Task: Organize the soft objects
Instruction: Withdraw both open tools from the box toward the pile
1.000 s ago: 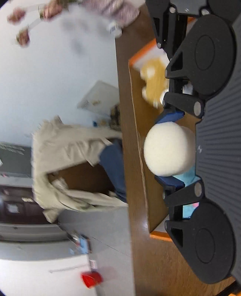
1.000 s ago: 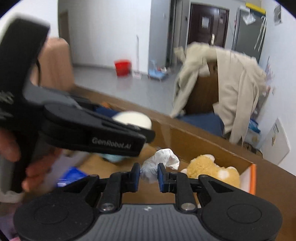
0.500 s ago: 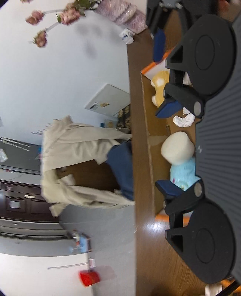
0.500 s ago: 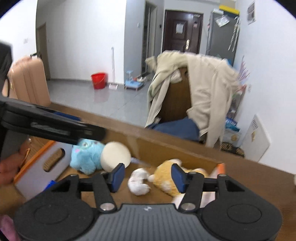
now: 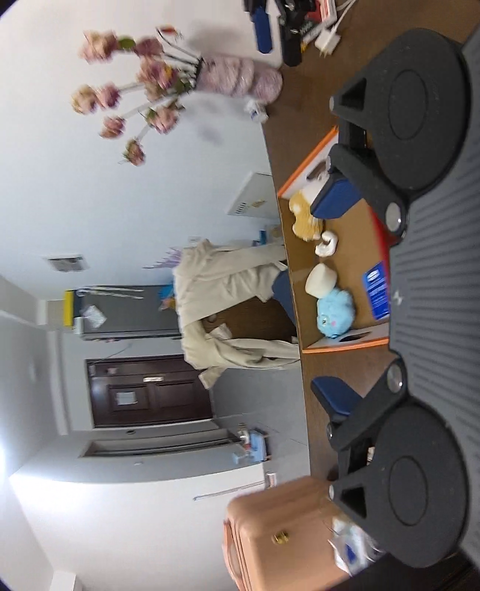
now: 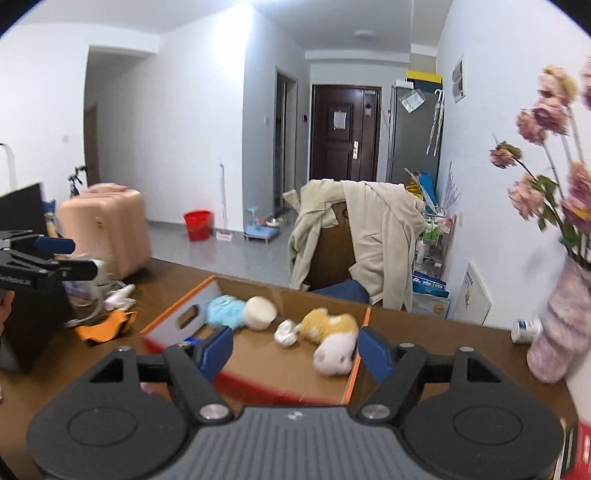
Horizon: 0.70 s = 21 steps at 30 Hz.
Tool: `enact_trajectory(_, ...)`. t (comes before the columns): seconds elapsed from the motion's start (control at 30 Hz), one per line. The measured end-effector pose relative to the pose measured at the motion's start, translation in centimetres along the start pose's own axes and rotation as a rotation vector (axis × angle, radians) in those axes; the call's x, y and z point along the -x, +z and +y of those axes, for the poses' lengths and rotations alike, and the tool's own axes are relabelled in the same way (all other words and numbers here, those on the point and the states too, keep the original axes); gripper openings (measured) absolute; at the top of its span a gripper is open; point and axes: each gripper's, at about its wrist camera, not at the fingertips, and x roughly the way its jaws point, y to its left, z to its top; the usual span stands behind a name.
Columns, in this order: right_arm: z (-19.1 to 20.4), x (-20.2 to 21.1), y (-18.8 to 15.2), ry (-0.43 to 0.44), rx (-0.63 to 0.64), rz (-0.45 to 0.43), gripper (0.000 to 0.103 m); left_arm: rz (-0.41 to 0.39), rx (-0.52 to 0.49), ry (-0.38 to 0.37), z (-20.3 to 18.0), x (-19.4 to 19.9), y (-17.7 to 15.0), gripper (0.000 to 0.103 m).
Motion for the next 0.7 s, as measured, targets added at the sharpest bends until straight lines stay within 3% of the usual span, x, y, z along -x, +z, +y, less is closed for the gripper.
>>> enact_trajectory(0.13,1.9,5.3,-5.0,0.044,-0.054,-0.059,0.082,-0.140,-0.039,0.105,-2.3,6.6,-5.9,0.100)
enact_trajectory(0.2,2.9,6.9,-7.6,0.042,-0.082,-0.071,0.084,-0.172,-0.070,0.135,-3.8,9.0,-9.4,0.103)
enact_trajectory(0.43,7.9,9.7,-17.8,-0.023,-0.153,-0.040,0.084,-0.043,0.044,0.130,-5.3,13.2,-18.9,0.103)
enact_trajectory(0.53,9.6,9.6,-20.0,-0.004,-0.129,0.008,0.084,0.008,0.072,0.114,-4.6,13.4,-20.5,0.103)
enact_trajectory(0.7,11.7,8.7,-20.7,0.020,-0.122,0.041,0.084,0.004,0.085,0.113,-2.8,12.6,-20.4,0.103)
